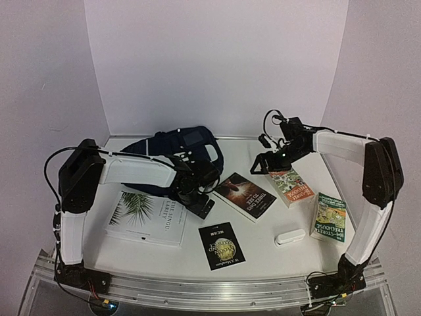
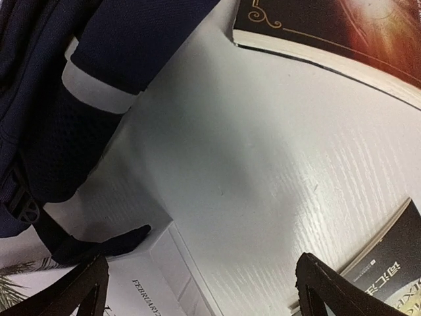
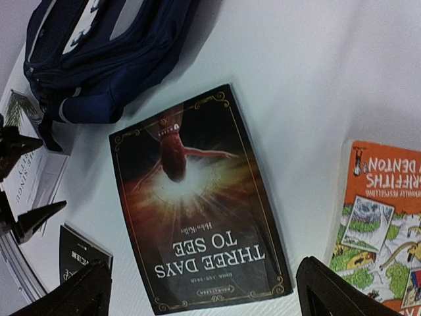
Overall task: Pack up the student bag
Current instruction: Move the book to the center of the board.
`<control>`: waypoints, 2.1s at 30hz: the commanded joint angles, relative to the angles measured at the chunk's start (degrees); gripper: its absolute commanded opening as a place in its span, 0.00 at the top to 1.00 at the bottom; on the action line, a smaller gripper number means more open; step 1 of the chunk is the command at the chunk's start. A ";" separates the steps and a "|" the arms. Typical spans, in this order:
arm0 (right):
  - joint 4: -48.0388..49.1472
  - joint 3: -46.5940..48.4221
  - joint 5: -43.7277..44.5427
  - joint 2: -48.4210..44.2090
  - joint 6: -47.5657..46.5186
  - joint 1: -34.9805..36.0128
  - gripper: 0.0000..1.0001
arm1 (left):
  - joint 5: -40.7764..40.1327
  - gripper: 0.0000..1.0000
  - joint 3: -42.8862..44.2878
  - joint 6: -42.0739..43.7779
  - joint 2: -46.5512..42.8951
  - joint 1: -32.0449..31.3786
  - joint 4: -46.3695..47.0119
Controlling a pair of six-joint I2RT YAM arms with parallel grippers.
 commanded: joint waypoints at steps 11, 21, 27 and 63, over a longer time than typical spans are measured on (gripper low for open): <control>-0.05 16.80 9.06 18.25 -0.01 7.52 0.02 | -8.47 0.00 -7.72 -9.66 -4.11 0.33 -8.51; -0.61 21.88 11.44 26.15 -1.29 10.12 0.02 | -9.13 0.00 -14.28 -13.63 -11.53 2.89 -8.18; -1.15 17.73 9.14 25.43 -2.43 11.32 0.05 | -4.87 0.00 -19.37 -15.10 -22.38 10.63 -1.80; -3.91 27.03 11.56 27.39 -1.43 9.41 0.03 | 14.02 0.00 -19.48 -14.71 -23.80 40.27 15.09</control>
